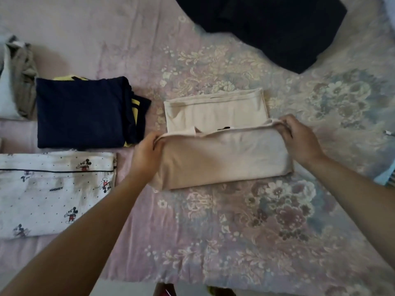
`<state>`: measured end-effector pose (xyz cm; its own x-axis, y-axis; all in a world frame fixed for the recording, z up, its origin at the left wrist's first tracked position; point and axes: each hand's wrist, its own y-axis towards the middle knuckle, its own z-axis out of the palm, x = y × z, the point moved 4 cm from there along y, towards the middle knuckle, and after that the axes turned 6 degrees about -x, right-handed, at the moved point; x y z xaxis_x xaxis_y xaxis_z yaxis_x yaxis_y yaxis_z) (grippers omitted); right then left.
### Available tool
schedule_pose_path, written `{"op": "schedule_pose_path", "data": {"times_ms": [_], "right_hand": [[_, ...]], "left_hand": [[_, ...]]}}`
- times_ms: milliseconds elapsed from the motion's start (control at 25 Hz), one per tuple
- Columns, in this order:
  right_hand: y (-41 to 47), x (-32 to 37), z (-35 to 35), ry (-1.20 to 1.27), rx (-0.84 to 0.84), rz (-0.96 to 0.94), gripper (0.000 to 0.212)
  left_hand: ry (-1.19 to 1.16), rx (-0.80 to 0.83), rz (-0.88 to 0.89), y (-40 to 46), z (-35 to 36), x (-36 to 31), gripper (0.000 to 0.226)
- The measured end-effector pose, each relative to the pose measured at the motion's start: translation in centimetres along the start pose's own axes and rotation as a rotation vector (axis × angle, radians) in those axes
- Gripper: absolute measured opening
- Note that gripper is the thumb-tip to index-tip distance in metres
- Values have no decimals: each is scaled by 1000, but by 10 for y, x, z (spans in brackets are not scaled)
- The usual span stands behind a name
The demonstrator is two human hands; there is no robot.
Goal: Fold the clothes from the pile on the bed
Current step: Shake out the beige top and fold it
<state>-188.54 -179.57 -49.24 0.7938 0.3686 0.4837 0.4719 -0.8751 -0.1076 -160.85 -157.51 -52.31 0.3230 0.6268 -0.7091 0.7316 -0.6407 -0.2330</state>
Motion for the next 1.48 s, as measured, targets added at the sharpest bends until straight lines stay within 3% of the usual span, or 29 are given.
{"op": "schedule_pose_path", "data": {"times_ms": [200,320,400,480,560,720,800,960,1120,1200,1320,1480], "right_hand": [[101,10,16,-250,6,6,30],[134,11,38,-382,4,-20,37],[134,16,56,-501,-12,-59,48],[109,29,77,-528,-21,-193,55],[67,41,102,-500,43,-306,59],[34,19,127,-578,253,-158,65],[39,9,130,-581,279,-114,64],[31,4,127,-540,223,-222,64],[-20,-21,110,-640,275,-536,71],[-30,-36,98,-659,294,-576,76],[-15,-47,81,-677,252,-531,68],[-2,-41,66,-650,179,-619,52]], "left_hand": [[529,-77,126,83,14,-22,33],[716,-36,141,116,28,-24,30],[831,-137,275,115,44,-28,43],[766,-179,521,89,72,-42,54],[719,-45,658,52,106,-40,59],[762,55,646,31,127,-11,63],[804,71,635,36,128,-6,64],[781,100,668,32,123,-9,65],[782,182,900,-2,99,10,76],[783,206,939,-10,89,20,80],[797,153,973,-13,78,26,58],[796,167,1019,-15,60,31,50]]}}
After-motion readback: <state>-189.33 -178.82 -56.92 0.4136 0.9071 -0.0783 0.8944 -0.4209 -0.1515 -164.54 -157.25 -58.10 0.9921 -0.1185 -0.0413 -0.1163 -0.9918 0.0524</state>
